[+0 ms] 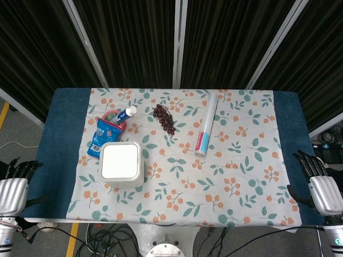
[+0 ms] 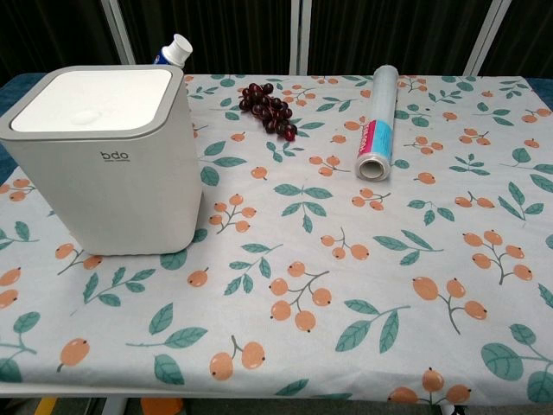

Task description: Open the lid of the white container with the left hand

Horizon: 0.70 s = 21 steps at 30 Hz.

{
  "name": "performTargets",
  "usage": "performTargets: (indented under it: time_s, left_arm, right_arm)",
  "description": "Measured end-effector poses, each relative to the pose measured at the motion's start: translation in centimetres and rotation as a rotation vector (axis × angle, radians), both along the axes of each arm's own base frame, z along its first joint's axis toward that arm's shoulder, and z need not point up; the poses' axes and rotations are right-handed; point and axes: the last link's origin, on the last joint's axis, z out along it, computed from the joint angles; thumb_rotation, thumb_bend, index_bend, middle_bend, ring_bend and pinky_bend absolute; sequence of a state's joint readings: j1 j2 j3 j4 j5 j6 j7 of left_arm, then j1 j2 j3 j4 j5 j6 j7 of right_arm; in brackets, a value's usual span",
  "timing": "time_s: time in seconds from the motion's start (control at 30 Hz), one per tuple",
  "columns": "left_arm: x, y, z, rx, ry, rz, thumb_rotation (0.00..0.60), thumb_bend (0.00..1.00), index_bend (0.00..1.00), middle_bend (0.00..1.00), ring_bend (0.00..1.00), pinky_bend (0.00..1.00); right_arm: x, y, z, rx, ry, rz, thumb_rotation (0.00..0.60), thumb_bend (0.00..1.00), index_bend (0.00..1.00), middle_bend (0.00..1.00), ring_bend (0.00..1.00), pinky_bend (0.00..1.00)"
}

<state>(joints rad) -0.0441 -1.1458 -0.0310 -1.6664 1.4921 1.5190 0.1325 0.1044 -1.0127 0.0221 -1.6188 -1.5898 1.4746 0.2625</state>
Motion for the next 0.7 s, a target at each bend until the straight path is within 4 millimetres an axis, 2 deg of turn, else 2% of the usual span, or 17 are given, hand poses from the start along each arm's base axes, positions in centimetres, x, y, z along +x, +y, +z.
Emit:
performTargets:
  time_s: [0.4, 0.53, 0.7]
  left_arm:
    - [0.5, 0.3, 0.0, -0.012, -0.031, -0.041, 0.6, 0.09, 0.21, 0.17, 0.14, 0.0]
    - [1.8, 1.0, 0.2, -0.026, -0.077, -0.142, 0.6, 0.09, 0.21, 0.17, 0.14, 0.0]
    - [4.5, 2.6, 0.0, -0.085, -0.124, -0.338, 0.6, 0.09, 0.21, 0.17, 0.14, 0.0]
  right_arm:
    - [0.0, 0.3, 0.6, -0.019, 0.004, 0.007, 0.6, 0.27, 0.0, 0.0, 0.0, 0.0]
    - [0.1, 0.4, 0.9, -0.025, 0.009, 0.014, 0.6, 0.27, 0.0, 0.0, 0.0, 0.0]
    - [-0.1, 0.4, 0.0, 0.031, 0.011, -0.007, 0.6, 0.27, 0.0, 0.0, 0.0, 0.0]
